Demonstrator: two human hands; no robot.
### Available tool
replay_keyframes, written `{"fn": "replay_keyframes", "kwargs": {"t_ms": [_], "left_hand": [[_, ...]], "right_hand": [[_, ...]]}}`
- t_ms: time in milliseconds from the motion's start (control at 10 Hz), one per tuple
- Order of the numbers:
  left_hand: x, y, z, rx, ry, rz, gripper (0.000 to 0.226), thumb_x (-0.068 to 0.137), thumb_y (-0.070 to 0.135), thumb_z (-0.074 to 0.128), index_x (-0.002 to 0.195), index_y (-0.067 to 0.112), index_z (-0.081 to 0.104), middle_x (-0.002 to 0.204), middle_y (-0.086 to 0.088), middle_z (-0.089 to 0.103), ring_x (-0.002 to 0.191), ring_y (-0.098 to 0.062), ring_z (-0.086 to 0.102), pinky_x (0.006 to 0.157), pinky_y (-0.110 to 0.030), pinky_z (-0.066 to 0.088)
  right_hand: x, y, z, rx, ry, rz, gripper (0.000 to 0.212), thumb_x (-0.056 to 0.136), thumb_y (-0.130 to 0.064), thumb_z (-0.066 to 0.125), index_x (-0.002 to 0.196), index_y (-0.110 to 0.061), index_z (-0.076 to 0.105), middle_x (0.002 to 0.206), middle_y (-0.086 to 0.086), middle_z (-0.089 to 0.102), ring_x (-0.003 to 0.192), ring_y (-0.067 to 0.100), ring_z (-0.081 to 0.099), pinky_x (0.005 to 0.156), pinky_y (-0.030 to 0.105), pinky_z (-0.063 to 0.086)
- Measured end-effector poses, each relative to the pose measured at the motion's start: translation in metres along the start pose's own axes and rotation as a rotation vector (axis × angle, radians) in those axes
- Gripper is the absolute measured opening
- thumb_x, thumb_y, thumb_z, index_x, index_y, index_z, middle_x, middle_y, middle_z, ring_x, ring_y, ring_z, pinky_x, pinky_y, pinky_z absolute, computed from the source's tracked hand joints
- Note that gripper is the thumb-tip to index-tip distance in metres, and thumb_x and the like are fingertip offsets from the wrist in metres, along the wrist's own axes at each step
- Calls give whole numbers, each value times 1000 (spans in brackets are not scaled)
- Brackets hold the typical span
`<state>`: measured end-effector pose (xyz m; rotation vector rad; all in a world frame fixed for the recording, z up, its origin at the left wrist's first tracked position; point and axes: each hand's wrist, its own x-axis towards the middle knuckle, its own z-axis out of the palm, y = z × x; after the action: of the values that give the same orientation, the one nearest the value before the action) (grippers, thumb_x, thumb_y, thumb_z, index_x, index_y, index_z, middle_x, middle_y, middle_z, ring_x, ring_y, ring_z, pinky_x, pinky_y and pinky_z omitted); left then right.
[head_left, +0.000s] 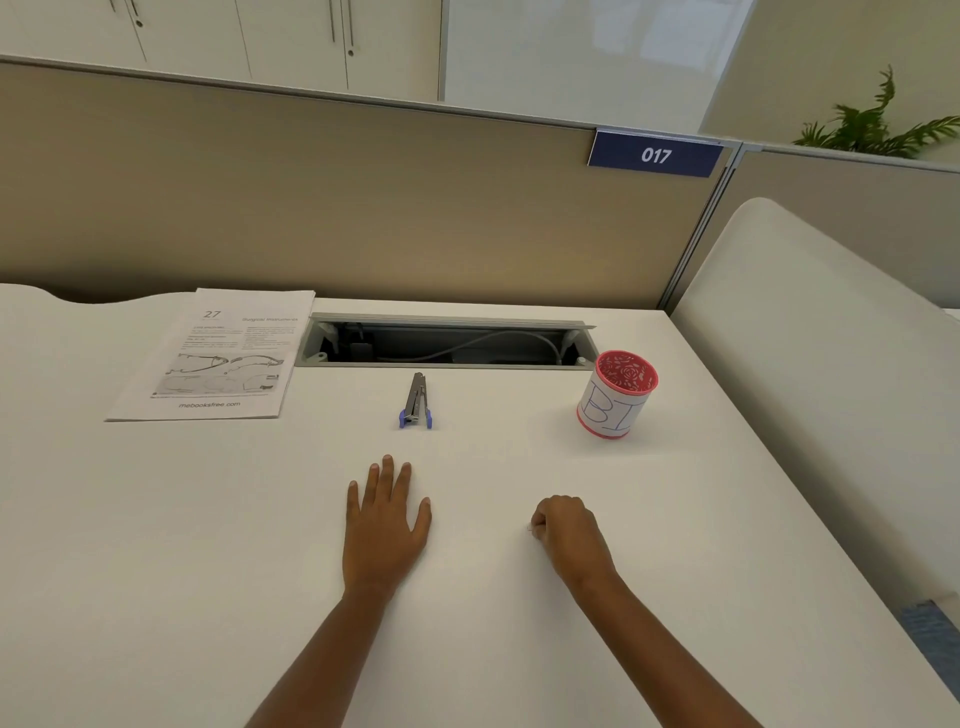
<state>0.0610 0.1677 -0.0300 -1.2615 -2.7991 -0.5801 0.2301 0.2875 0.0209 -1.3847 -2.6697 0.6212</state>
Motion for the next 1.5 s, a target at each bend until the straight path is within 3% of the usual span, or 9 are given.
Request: {"fn": "replay_keyframes", "kwargs": {"t_ms": [300,400,600,700,800,1000,1100,1300,1500], "left_hand": [[0,0,-3,23,-11,-10,60,90,41,20,118,6,60,126,-17,58,113,-32,58,100,-39,18],[-1,0,-3,18,-33,-20,65,92,43,13,118,7,60,126,-17,58,113,-32,58,100,-39,18],[0,0,-1,13,-12,-8,59,84,41,27,121,6,58,129,-18,55,115,-33,56,102,-38,16],[-1,0,0,14,-6,-9,61,81,41,28,124,7,55,133,-17,52,120,-32,52,104,-37,12],[0,1,-1,14,-13,-3,60,81,40,30,122,7,57,130,-17,54,118,-32,54,103,-37,13],[0,1,-4,40,-21,-2,58,89,40,22,118,7,61,125,-17,59,111,-32,59,100,-38,18],[0,1,-5,43,-49,-16,70,93,44,6,118,8,61,125,-16,59,111,-30,59,100,-38,19],[-1,1,-2,71,-16,8,57,80,39,33,117,7,61,125,-16,59,111,-31,59,100,-38,19],[0,1,-2,59,4,14,57,80,39,33,117,7,61,124,-17,59,111,-31,59,100,-39,20]], "right_hand": [[3,-6,-1,-120,-15,-4,23,83,2,38,92,0,58,101,14,63,80,25,55,67,33,42],[-2,-7,0,-163,-12,-40,25,81,7,34,88,-4,55,93,12,57,76,22,44,62,28,34],[-6,-10,-2,-261,-29,-104,22,84,7,33,84,-15,31,63,-2,20,78,21,34,44,17,14],[-1,-7,-1,-223,-31,-109,20,82,5,34,89,-13,41,83,10,43,79,21,34,49,21,22],[2,5,1,-129,-29,-125,23,78,2,38,97,-3,51,91,14,53,79,24,43,64,27,33],[13,21,-17,447,71,91,22,75,0,53,69,-21,51,66,-2,54,54,10,50,50,9,37],[32,26,-48,619,179,187,16,74,1,61,74,-14,57,70,5,59,41,-2,54,47,4,40],[81,28,-114,618,435,190,10,76,-3,60,85,-4,64,87,13,63,78,27,60,74,31,48],[116,30,-142,502,508,195,17,79,0,57,94,4,63,106,23,64,103,34,59,78,31,45]]}}
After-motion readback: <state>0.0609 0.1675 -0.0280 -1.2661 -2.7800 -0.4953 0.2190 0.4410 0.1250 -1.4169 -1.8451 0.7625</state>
